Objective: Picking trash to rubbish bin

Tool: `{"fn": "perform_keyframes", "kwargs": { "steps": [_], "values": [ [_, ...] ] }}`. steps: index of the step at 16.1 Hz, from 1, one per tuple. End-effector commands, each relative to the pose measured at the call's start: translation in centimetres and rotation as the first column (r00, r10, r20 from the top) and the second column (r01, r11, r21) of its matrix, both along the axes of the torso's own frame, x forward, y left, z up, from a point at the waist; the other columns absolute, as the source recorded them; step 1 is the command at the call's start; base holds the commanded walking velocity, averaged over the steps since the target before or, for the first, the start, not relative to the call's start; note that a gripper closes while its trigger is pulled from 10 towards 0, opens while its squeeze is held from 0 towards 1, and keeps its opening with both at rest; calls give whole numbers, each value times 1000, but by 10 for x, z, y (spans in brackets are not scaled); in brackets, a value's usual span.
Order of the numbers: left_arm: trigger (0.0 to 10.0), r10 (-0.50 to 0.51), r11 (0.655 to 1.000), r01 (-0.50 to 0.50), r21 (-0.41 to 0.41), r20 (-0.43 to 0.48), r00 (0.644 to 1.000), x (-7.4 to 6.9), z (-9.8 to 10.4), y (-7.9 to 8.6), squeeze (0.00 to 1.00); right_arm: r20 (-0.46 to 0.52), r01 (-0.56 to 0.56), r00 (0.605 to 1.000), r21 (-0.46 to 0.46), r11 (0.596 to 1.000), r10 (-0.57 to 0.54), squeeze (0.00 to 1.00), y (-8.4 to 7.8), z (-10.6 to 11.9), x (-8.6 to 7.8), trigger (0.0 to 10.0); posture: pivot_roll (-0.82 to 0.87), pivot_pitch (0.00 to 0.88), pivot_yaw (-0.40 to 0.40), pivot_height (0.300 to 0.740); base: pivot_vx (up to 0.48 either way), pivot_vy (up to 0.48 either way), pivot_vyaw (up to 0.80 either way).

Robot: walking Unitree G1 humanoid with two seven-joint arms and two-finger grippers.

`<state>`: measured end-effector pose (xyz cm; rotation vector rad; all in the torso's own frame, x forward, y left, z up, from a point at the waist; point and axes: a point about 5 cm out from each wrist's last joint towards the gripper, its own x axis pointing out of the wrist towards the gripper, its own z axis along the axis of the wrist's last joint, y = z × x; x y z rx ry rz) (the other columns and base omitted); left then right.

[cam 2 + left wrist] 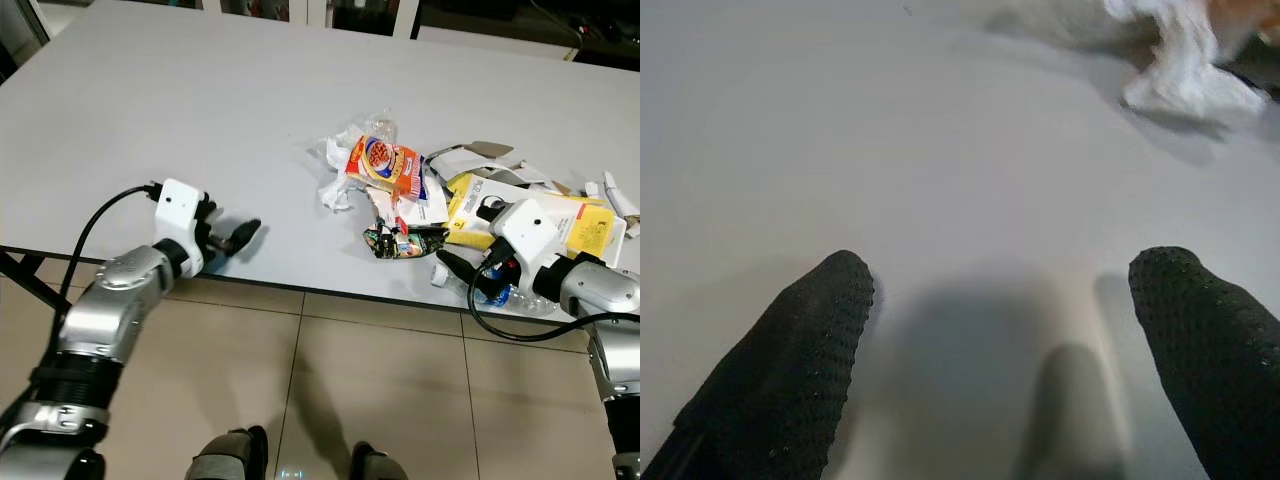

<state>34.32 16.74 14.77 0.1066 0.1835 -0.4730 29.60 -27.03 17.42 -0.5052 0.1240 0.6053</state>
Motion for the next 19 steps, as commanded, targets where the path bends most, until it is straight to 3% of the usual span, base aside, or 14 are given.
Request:
{"fn": "perform_keyframes", "kwargs": {
  "steps": [1, 3, 6, 11, 14, 19],
  "values": [
    [10000, -52, 999, 52, -12, 0, 999, 0, 6, -1, 0, -6, -3, 1000, -13, 1000, 3, 0, -4, 0, -1, 10000, 248, 193, -51, 740, 0, 0, 0],
    [10000, -40, 999, 41, -17, 20, 999, 5, 11, 3, 0, -7, -10, 1000, -13, 1000, 10, 0, -1, -3, 0, 10000, 252, 192, -52, 740, 0, 0, 0],
    [10000, -179, 981, 177, -77, -13, 984, -2, 17, -6, 0, -11, -9, 1000, -18, 1000, 8, 0, -3, -5, -1, 10000, 253, 193, -55, 740, 0, 0, 0],
    [10000, -301, 952, 296, -77, -59, 952, -11, 12, -9, 0, -36, -29, 999, -26, 999, 28, 0, -4, -6, -3, 10000, 254, 196, -59, 740, 0, 0, 0],
    [10000, -423, 906, 416, -82, -117, 898, -27, 5, -16, 0, -71, -58, 996, -49, 997, 54, 0, -8, -4, -3, 10000, 254, 198, -60, 740, 0, 0, 0],
    [10000, -429, 903, 421, -87, -119, 895, -29, 3, -20, 0, -78, -73, 995, -51, 996, 69, 0, -11, 3, 1, 10000, 254, 198, -60, 740, 0, 0, 0]
  ]
}}
